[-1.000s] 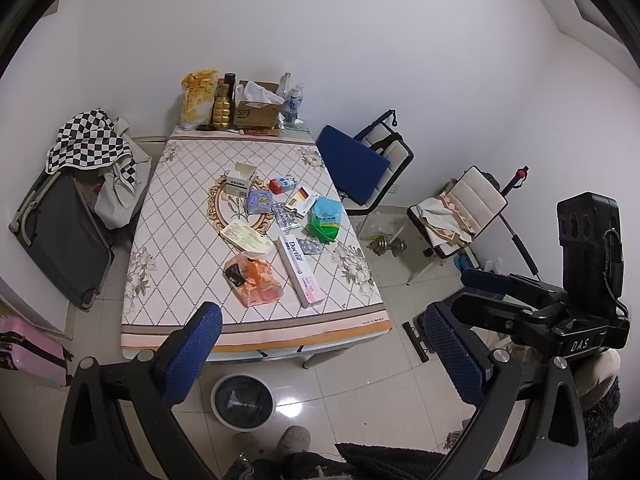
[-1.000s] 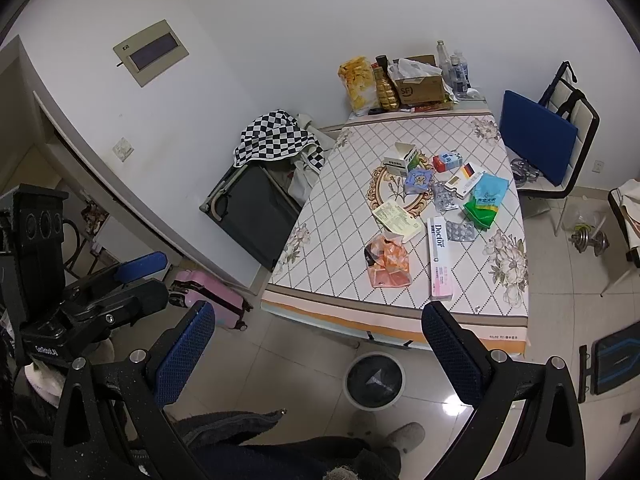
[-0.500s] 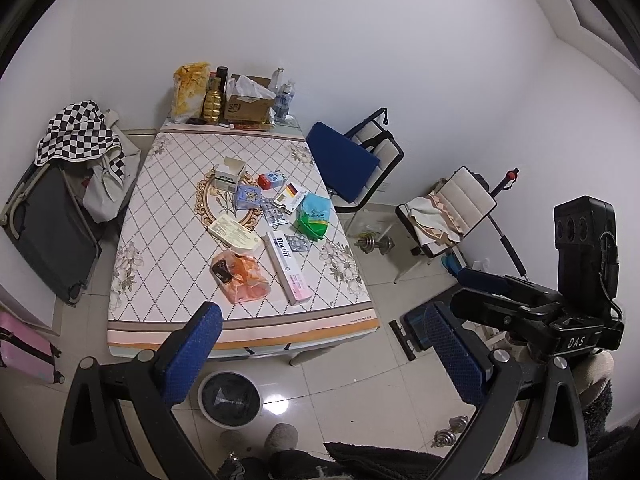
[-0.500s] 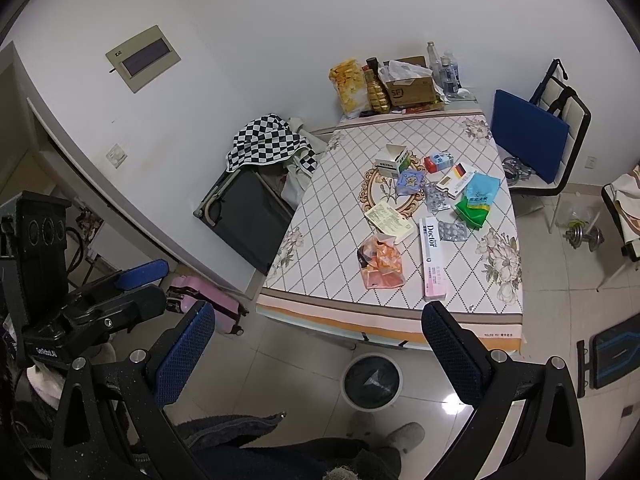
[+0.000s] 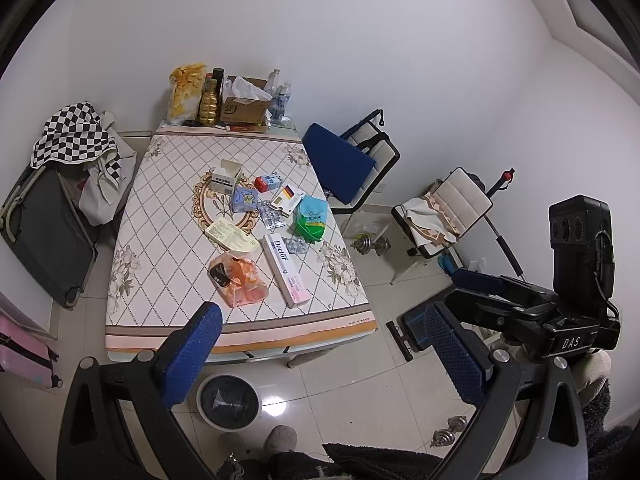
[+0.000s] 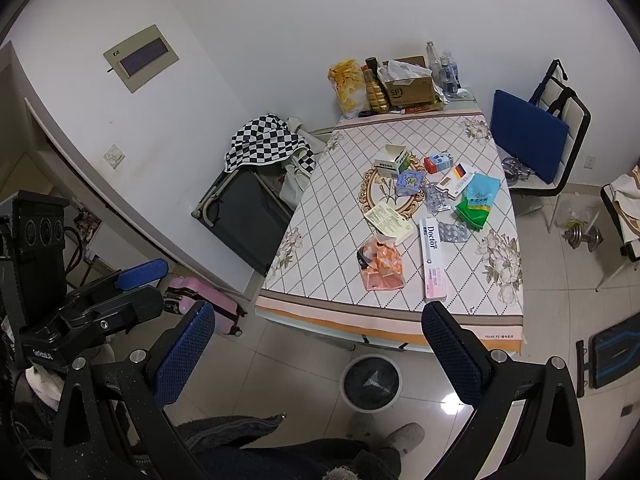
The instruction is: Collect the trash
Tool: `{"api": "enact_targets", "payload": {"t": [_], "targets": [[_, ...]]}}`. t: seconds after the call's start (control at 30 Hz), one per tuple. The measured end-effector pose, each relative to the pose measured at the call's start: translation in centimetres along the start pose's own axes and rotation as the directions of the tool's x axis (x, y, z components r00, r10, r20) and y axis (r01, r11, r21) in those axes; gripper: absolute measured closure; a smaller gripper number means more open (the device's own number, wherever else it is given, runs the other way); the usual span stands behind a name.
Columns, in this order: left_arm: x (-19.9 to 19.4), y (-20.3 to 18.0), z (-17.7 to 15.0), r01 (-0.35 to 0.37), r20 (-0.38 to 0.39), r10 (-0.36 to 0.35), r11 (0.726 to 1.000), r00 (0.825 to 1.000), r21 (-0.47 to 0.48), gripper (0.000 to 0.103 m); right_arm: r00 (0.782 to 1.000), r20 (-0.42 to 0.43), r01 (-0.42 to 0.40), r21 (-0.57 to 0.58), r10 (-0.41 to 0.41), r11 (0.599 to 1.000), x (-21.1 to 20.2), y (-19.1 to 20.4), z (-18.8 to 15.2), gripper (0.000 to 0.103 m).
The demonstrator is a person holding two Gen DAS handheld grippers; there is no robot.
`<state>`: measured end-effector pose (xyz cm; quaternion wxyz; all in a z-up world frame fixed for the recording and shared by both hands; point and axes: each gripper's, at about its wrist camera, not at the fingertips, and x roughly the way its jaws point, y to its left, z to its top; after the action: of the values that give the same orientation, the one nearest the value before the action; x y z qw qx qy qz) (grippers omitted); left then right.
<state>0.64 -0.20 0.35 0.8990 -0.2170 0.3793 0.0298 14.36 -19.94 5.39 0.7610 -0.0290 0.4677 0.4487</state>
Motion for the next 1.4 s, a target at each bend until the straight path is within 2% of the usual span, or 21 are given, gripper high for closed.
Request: {"api": "enact_targets", "payload": {"t": [0.27, 0.33, 0.37, 0.4, 0.47, 0.5, 0.57, 0.63, 0.77, 0.8, 0.9, 0.97, 1.0, 1.07, 1.13, 1.2, 1.3, 1.37, 1.4], "targets": [[0.3, 0.0, 0.3, 0.001, -0.002, -0.001, 1.0, 1.0, 0.003, 0.0, 1.0, 0.004, 0.005, 0.004, -0.005, 1.0, 0.1, 0.4, 0.2, 0.0], [0.3, 0.0, 0.2, -0.029, 0.007, 0.029, 1.0, 1.0, 0.003, 0.0, 1.0, 0.01, 0.013, 0.015, -0.013, 1.0, 0.2, 0.6, 0.4, 0.0], [0.6, 0.1, 0.4, -0.08, 0.018, 0.08, 0.997, 0.997, 0.007, 0.0, 1.0, 0.016, 0.026, 0.027, -0.026, 0.999, 0.4, 0.5, 0.6, 0.0], [1.1, 0.5, 0.8, -0.139, 0.026, 0.138, 0.99, 0.99, 0.01, 0.0, 0.999, 0.022, 0.043, 0.038, -0.044, 0.998, 0.6, 0.5, 0.9, 0.0], [2.3, 1.1, 1.0, -0.255, 0.039, 0.254, 0.967, 0.966, 0.016, 0.0, 0.993, 0.034, 0.115, 0.062, -0.117, 0.991, 1.4, 0.3, 1.4, 0.0], [3.7, 1.9, 1.0, -0.327, 0.035, 0.327, 0.945, 0.944, 0.019, 0.0, 0.986, 0.032, 0.163, 0.076, -0.166, 0.984, 2.2, -0.1, 1.5, 0.0], [6.7, 3.6, 0.9, -0.402, 0.002, 0.402, 0.915, 0.915, 0.003, 0.0, 0.974, -0.002, 0.226, 0.117, -0.227, 0.967, 4.3, -1.6, 1.6, 0.0], [9.9, 5.8, 0.5, -0.441, -0.066, 0.439, 0.897, 0.896, -0.028, 0.0, 0.963, -0.052, 0.27, 0.168, -0.265, 0.948, 6.9, -3.6, 1.6, 0.0], [17.9, 9.9, -0.8, -0.481, -0.243, 0.446, 0.87, 0.861, -0.109, 0.0, 0.93, -0.168, 0.36, 0.224, -0.328, 0.906, 13.7, -8.6, 1.2, 0.0], [19.5, 10.9, -1.2, -0.492, -0.28, 0.445, 0.862, 0.851, -0.125, 0.0, 0.915, -0.202, 0.392, 0.235, -0.35, 0.889, 16.1, -10.3, 1.2, 0.0], [24.6, 13.6, -1.3, -0.527, -0.371, 0.44, 0.831, 0.818, -0.177, 0.0, 0.889, -0.286, 0.431, 0.266, -0.357, 0.862, 22.5, -14.7, 1.4, 0.0], [27.1, 14.9, -1.4, -0.55, -0.416, 0.437, 0.81, 0.797, -0.202, 0.0, 0.873, -0.338, 0.447, 0.262, -0.353, 0.855, 27.0, -17.3, 1.7, 0.004], [28.9, 15.7, -1.4, -0.565, -0.452, 0.432, 0.797, 0.78, -0.213, 0.0, 0.862, -0.367, 0.455, 0.252, -0.35, 0.854, 29.4, -18.3, 2.0, 0.006], [31.5, 16.6, -1.4, -0.574, -0.498, 0.412, 0.787, 0.763, -0.228, 0.0, 0.845, -0.413, 0.459, 0.234, -0.34, 0.857, 33.3, -19.9, 2.2, 0.012], [34.1, 17.3, -1.3, -0.587, -0.533, 0.404, 0.777, 0.743, -0.228, 0.002, 0.831, -0.454, 0.451, 0.213, -0.321, 0.866, 37.2, -21.4, 2.6, 0.012], [35.9, 17.8, -1.1, -0.591, -0.553, 0.395, 0.773, 0.733, -0.231, 0.002, 0.815, -0.488, 0.446, 0.185, -0.312, 0.876, 40.7, -22.5, 3.0, 0.013], [37.7, 18.0, -0.8, -0.575, -0.565, 0.363, 0.777, 0.741, -0.255, 0.002, 0.792, -0.537, 0.425, 0.143, -0.291, 0.894, 44.9, -23.5, 3.2, 0.023], [38.6, 17.9, -0.6, -0.557, -0.567, 0.337, 0.784, 0.752, -0.274, 0.003, 0.777, -0.56, 0.419, 0.118, -0.289, 0.9, 46.4, -24.0, 3.0, 0.05], [39.1, 17.8, -0.5, -0.545, -0.567, 0.32, 0.789, 0.759, -0.285, 0.005, 0.78, -0.556, 0.416, 0.118, -0.287, 0.902, 46.4, -24.3, 3.0, 0.05]]}}
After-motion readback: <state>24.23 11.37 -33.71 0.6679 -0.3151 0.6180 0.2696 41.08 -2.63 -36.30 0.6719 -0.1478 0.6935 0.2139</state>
